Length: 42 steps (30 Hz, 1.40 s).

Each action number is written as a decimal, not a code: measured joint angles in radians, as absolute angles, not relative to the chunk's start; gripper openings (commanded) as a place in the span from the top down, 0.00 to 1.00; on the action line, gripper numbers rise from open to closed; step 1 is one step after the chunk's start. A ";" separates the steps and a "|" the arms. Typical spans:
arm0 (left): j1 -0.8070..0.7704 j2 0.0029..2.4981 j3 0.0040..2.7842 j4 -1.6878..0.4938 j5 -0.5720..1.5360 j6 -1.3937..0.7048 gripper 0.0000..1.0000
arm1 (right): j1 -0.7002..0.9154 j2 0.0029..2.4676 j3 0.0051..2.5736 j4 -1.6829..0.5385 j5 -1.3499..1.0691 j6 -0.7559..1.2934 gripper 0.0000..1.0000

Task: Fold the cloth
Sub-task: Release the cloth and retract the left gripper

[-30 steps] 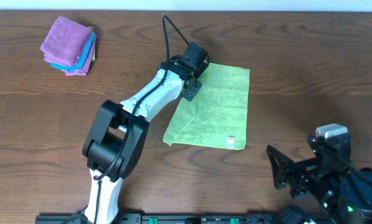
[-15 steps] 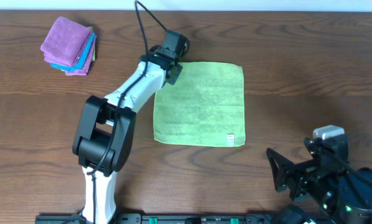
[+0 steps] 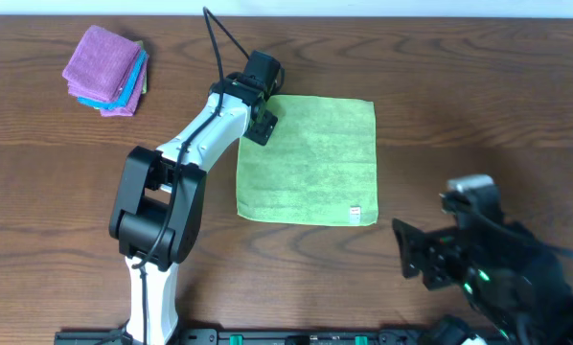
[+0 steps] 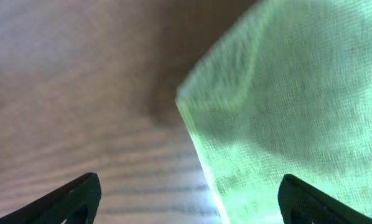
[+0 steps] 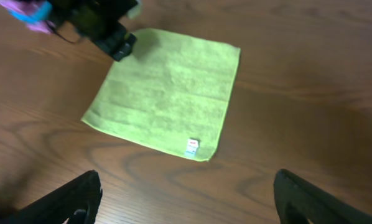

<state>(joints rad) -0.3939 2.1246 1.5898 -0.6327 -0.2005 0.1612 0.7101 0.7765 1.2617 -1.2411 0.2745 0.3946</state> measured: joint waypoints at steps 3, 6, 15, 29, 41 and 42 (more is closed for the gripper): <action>-0.393 2.082 1.586 -0.674 -0.140 0.154 0.04 | 0.710 0.848 1.262 -1.225 0.293 0.389 0.01; -0.394 1.957 1.581 -0.677 -0.102 0.153 0.05 | 0.710 0.910 1.261 -1.168 0.295 0.377 0.01; -0.394 1.693 1.581 -0.706 0.026 0.153 0.05 | 0.710 0.951 1.261 -0.964 0.279 0.361 0.15; -0.395 1.677 1.581 -0.860 0.099 0.027 0.05 | 0.611 0.967 1.260 -1.097 0.395 0.383 0.03; -0.244 1.214 1.567 -1.106 0.024 -0.123 0.05 | 0.239 0.786 1.258 -1.219 0.277 0.299 0.04; -0.176 1.188 1.530 -1.112 0.070 -0.131 0.06 | 0.191 0.777 1.250 -1.217 0.245 0.283 0.04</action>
<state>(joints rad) -0.1761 1.1885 1.5299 -1.1118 0.0700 -0.1307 0.1909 0.7769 1.2503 -1.2175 0.2455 0.2829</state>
